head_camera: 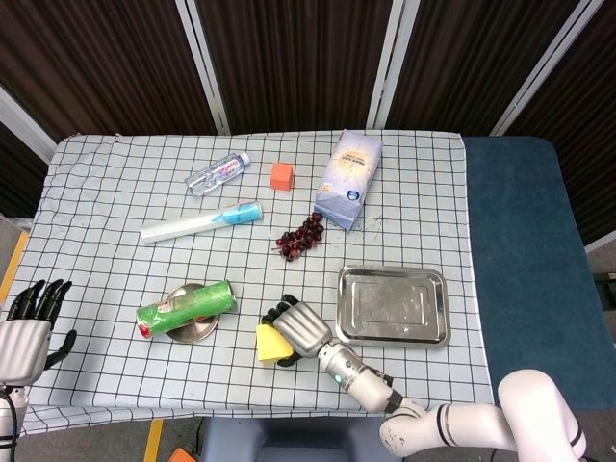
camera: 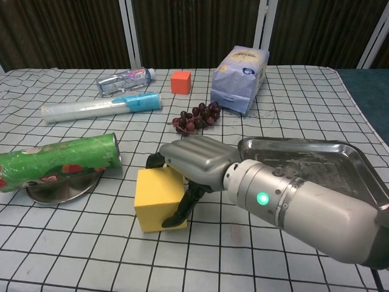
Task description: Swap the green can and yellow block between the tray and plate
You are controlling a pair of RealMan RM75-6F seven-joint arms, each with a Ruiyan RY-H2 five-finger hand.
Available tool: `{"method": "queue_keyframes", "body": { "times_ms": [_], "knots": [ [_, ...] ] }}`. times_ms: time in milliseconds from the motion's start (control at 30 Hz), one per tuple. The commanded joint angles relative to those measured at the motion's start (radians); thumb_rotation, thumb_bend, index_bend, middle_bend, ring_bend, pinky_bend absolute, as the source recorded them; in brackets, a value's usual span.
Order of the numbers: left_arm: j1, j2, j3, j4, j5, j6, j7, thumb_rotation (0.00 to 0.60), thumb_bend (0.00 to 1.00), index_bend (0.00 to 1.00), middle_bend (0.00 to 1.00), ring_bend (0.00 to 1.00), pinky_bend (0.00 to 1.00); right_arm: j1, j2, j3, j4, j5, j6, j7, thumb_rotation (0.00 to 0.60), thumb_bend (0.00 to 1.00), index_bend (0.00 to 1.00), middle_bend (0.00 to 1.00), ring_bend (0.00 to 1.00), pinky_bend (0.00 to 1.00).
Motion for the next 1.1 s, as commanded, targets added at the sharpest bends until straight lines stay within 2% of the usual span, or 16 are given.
{"method": "queue_keyframes", "body": {
  "times_ms": [33,167,300,400,567,667,800,967,1033,1100],
  "knots": [
    [0.002,0.000,0.000,-0.001,0.003,0.000,0.001,0.600,0.38,0.08,0.11,0.06,0.14,-0.037,-0.005,-0.011,0.028,-0.099,0.121,0.003,0.600,0.11,0.80,0.65,0.62,0.53],
    [0.003,0.000,-0.001,-0.006,0.004,-0.004,0.013,0.600,0.38,0.08,0.11,0.06,0.14,-0.082,0.084,-0.017,-0.041,-0.141,0.198,0.000,0.600,0.12,0.81,0.66,0.62,0.54],
    [0.008,0.005,-0.001,-0.019,0.009,0.002,0.023,0.600,0.38,0.08,0.12,0.06,0.14,-0.142,0.272,-0.044,-0.200,-0.096,0.210,-0.064,0.600,0.12,0.81,0.66,0.62,0.54],
    [0.013,0.009,-0.004,-0.032,0.015,0.015,0.029,0.600,0.38,0.09,0.12,0.07,0.14,-0.187,0.399,-0.063,-0.272,-0.072,0.226,-0.059,0.600,0.12,0.80,0.66,0.61,0.54],
    [0.019,0.013,-0.011,-0.044,0.011,0.021,0.032,0.600,0.38,0.10,0.12,0.07,0.14,-0.273,0.512,-0.104,-0.228,-0.112,0.290,0.073,0.600,0.12,0.77,0.63,0.56,0.54],
    [0.020,0.016,-0.011,-0.048,0.010,0.016,0.032,0.600,0.38,0.10,0.13,0.07,0.14,-0.304,0.544,-0.122,-0.189,-0.121,0.295,0.150,0.600,0.12,0.70,0.53,0.48,0.52],
    [0.022,0.022,-0.017,-0.056,0.003,0.016,0.027,0.600,0.38,0.10,0.13,0.07,0.14,-0.319,0.571,-0.132,-0.138,-0.113,0.256,0.214,0.600,0.12,0.56,0.35,0.32,0.39],
    [0.027,0.026,-0.024,-0.056,0.000,0.024,0.018,0.600,0.38,0.10,0.13,0.07,0.14,-0.319,0.565,-0.140,-0.095,-0.148,0.227,0.266,0.600,0.12,0.49,0.24,0.19,0.29],
    [0.027,0.025,-0.024,-0.054,0.002,0.022,0.020,0.600,0.38,0.10,0.13,0.07,0.14,-0.316,0.568,-0.146,-0.086,-0.162,0.209,0.280,0.600,0.12,0.39,0.17,0.12,0.23],
    [0.027,0.023,-0.023,-0.054,0.004,0.020,0.023,0.600,0.38,0.11,0.13,0.07,0.14,-0.311,0.574,-0.150,-0.082,-0.174,0.190,0.299,0.600,0.12,0.18,0.06,0.03,0.13]
  ]
}}
